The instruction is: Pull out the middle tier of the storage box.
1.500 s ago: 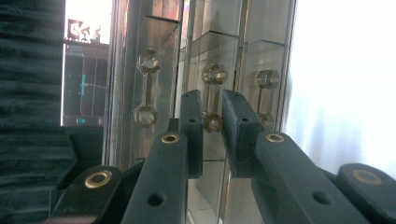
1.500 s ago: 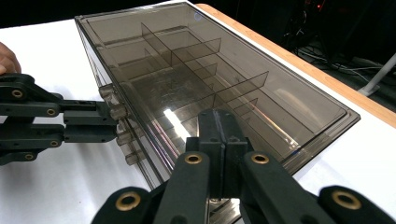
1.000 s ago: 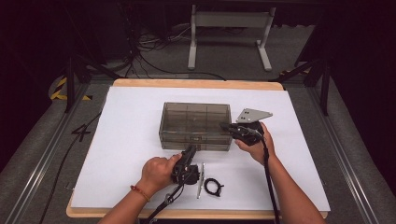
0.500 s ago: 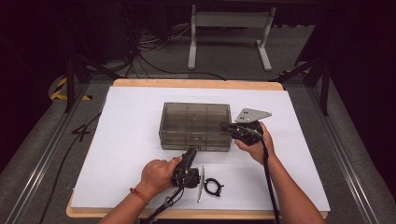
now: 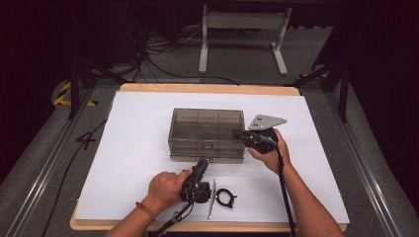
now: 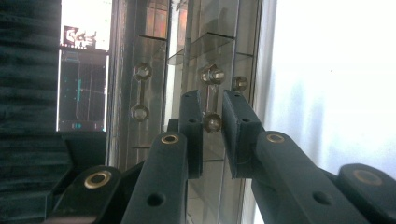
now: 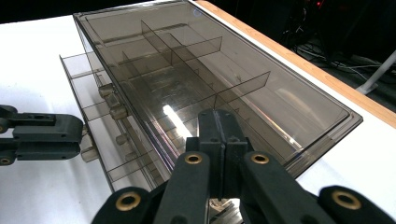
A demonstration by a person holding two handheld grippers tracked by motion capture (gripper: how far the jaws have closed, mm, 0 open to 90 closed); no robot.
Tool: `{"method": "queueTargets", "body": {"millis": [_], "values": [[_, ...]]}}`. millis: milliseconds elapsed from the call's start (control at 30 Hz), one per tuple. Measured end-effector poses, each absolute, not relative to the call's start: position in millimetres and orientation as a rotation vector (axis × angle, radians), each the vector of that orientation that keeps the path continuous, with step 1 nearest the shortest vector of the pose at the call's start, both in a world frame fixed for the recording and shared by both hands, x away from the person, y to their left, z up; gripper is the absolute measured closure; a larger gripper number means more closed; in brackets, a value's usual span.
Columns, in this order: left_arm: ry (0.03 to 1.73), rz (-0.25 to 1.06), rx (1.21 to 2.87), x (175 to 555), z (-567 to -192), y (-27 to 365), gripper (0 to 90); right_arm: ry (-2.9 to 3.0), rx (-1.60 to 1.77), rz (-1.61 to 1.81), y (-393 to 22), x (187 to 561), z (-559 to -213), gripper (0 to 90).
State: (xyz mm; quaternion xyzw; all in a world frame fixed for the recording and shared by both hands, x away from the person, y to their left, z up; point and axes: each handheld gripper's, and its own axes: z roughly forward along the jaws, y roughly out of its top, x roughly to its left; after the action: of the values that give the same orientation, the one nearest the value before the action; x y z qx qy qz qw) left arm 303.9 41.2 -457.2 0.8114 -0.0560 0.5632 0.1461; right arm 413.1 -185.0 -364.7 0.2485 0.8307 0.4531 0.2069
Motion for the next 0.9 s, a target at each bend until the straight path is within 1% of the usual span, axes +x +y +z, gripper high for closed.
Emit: {"method": "queueTargets", "body": {"millis": [133,400,433,467,533,567,700,733,833,900], "values": [[-0.162,1.62,2.315,303.0,-458.2,41.6,79.0,2.314,0.693,1.263,-184.7,413.1,-364.8,90.0],[-0.18,1.625,2.33,297.7,-455.8,42.4,79.2,2.315,0.693,1.264,-184.6,413.0,-364.8,90.0],[-0.178,1.597,2.311,296.9,-455.5,42.8,89.3,2.316,0.693,1.264,-184.5,412.9,-364.8,90.0],[-0.169,1.579,2.33,295.8,-455.2,42.0,90.0,2.315,0.691,1.266,-184.5,412.8,-364.8,90.0],[-0.175,1.568,2.347,295.7,-456.6,41.4,89.9,2.316,0.691,1.264,-184.3,412.8,-364.7,90.0],[-0.203,1.591,2.348,295.7,-460.3,40.6,89.9,2.317,0.69,1.262,-184.1,412.9,-364.6,90.0],[-0.236,1.611,2.345,292.5,-457.9,41.9,89.0,2.318,0.688,1.256,-183.5,412.6,-364.2,90.0],[-0.228,1.611,2.31,291.9,-457.6,42.9,89.0,2.319,0.687,1.255,-183.5,412.7,-364.1,90.0],[-0.24,1.633,2.318,290.8,-452.5,45.3,86.3,2.323,0.684,1.245,-182.7,412.8,-363.4,90.0],[-0.203,1.584,2.29,292.5,-451.6,48.4,82.0,2.322,0.688,1.245,-182.7,412.7,-363.4,90.0]]}}
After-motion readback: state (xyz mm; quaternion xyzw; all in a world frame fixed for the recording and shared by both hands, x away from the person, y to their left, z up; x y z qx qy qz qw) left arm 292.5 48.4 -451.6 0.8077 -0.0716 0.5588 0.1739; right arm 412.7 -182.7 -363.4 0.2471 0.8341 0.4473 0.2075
